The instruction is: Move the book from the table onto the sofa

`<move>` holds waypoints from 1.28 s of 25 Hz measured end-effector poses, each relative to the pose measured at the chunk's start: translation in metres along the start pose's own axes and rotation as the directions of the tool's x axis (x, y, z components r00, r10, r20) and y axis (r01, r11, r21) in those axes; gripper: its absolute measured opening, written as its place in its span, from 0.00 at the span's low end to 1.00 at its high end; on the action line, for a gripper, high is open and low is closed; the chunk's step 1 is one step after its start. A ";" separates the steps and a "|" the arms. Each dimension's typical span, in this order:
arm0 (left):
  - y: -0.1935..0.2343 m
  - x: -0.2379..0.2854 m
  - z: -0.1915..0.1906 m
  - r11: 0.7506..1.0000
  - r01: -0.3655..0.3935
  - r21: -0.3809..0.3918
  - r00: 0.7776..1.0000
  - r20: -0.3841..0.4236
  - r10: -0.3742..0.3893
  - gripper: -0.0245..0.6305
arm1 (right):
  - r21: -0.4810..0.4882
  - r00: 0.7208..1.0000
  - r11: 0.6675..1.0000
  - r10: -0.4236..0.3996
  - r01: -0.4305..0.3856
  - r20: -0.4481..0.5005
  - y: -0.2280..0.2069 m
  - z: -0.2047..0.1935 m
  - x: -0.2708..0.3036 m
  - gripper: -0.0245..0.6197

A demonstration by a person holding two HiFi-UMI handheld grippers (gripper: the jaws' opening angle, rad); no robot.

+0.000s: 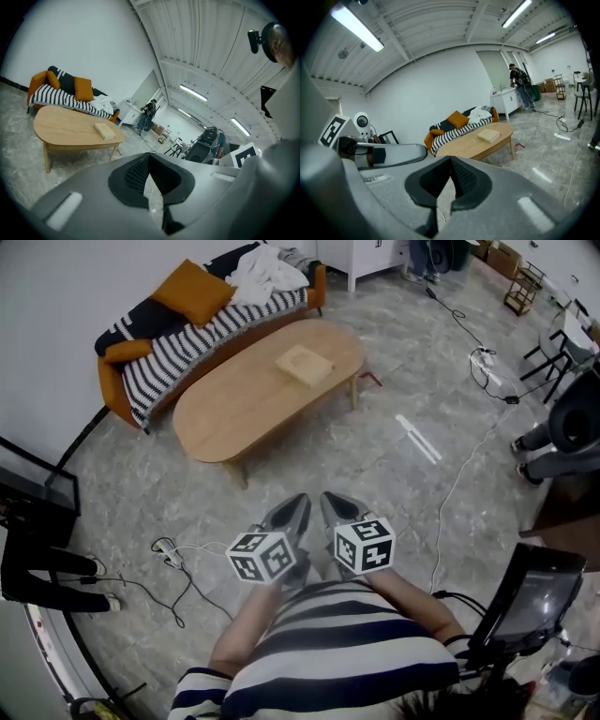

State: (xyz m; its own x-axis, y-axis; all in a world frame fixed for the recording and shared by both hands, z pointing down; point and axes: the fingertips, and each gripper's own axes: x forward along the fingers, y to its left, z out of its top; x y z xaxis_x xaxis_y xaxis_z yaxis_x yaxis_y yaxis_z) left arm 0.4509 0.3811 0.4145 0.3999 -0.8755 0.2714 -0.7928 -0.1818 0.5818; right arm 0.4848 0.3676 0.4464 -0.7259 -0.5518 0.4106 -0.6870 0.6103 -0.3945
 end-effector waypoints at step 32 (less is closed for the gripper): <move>0.099 0.121 0.076 0.995 0.051 -0.090 0.991 -0.117 -0.061 0.03 | 0.073 0.987 0.985 -0.150 0.154 -0.057 -0.070 0.062 0.130 0.03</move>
State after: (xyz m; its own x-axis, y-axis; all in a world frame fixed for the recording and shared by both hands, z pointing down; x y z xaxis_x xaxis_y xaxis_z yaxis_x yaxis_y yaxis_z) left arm 0.3861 0.2230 0.4462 0.4988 -0.8042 0.3232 -0.7270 -0.1852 0.6612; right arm 0.4370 0.2179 0.4766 -0.6118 -0.6035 0.5114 -0.7909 0.4748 -0.3860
